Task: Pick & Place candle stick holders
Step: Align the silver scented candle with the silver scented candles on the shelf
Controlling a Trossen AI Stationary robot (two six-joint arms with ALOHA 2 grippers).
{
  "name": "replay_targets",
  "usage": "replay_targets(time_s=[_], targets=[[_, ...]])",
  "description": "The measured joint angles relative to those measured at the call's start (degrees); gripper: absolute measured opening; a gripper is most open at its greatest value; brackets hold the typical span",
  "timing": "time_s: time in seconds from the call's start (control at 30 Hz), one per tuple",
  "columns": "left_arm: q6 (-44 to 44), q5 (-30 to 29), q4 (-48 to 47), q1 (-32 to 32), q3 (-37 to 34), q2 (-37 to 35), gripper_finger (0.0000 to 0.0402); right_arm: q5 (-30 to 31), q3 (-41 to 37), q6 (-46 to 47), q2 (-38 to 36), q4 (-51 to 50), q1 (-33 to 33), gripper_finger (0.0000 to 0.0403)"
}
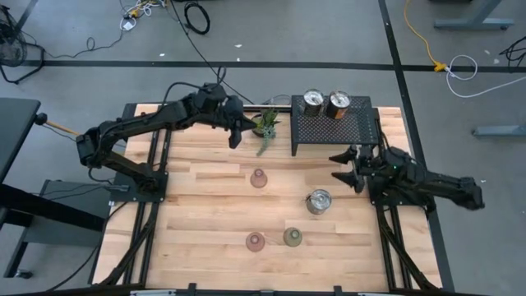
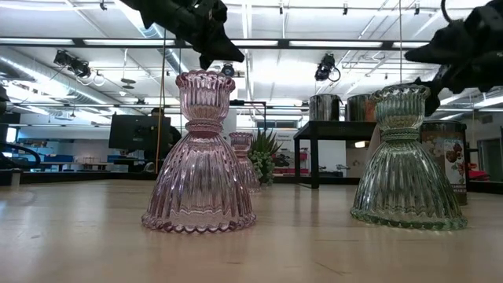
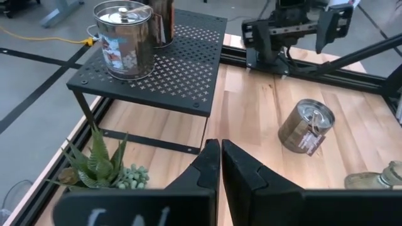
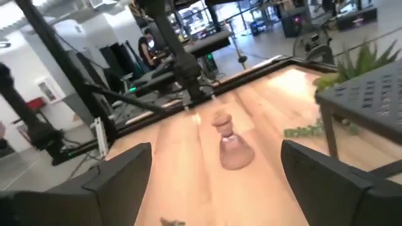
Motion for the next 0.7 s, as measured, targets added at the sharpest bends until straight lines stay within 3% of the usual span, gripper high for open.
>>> replay_targets(time_s=[0.33,0.7], targets=[[-0.07,0.02,-0.02,-0.02,0.00,0.00,0.0016,12.63,-0.06,4.11,2.69,-5.30,17.05,0.0349],[-0.07,0.02,-0.15,-0.02,0.00,0.00,0.0016,21.37,0.05,12.13,24.07,-3.98,30.13,0.0349]])
